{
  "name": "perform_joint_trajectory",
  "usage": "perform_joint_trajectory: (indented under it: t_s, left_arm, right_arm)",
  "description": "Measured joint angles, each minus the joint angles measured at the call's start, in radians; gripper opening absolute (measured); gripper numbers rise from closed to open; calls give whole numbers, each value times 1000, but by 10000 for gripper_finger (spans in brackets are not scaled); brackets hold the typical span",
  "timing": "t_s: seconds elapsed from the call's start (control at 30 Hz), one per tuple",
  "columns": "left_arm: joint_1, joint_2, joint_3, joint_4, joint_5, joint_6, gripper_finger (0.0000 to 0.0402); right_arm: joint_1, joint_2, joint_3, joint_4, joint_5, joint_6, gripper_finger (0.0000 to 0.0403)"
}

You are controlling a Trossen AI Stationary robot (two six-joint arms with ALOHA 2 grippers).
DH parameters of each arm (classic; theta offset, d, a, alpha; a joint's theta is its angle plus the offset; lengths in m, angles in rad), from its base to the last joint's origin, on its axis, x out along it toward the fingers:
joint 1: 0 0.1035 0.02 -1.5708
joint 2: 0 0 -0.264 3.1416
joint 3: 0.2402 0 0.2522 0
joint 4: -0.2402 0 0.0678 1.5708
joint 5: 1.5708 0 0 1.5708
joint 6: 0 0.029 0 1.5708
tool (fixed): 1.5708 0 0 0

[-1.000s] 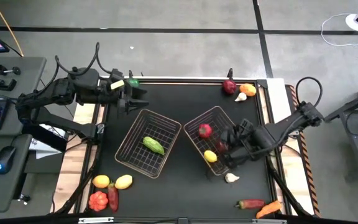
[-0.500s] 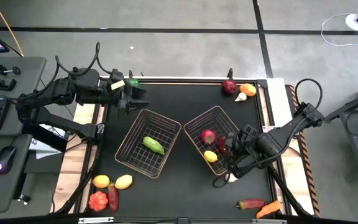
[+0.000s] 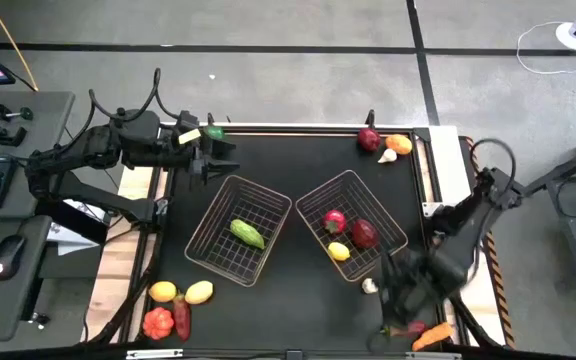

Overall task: Sort produce into baskets
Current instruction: Put the right red chili pepper into the left basket

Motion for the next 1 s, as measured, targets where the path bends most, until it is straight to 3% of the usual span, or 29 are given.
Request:
perform_joint_trajectory:
  t_s: [0.17,0.27,0.6,0.8,0.9,1.0]
  left_arm:
    - [0,0,0,0,0,0,326]
    - [0,0,0,0,0,0,326]
    - [0,0,0,1,-3,-25,326]
    - [0,0,0,1,-5,-26,326]
    - [0,0,0,1,-19,-26,326]
    - [0,0,0,1,-23,-33,326]
  right_arm:
    - [126,11,-248,377,-104,126,360]
    - [145,60,-326,459,-128,161,360]
    - [165,276,-286,436,-160,-101,360]
    - [191,351,-284,428,-160,-96,357]
    - [192,365,-282,425,-169,-67,330]
    - [189,362,-267,384,-169,-37,261]
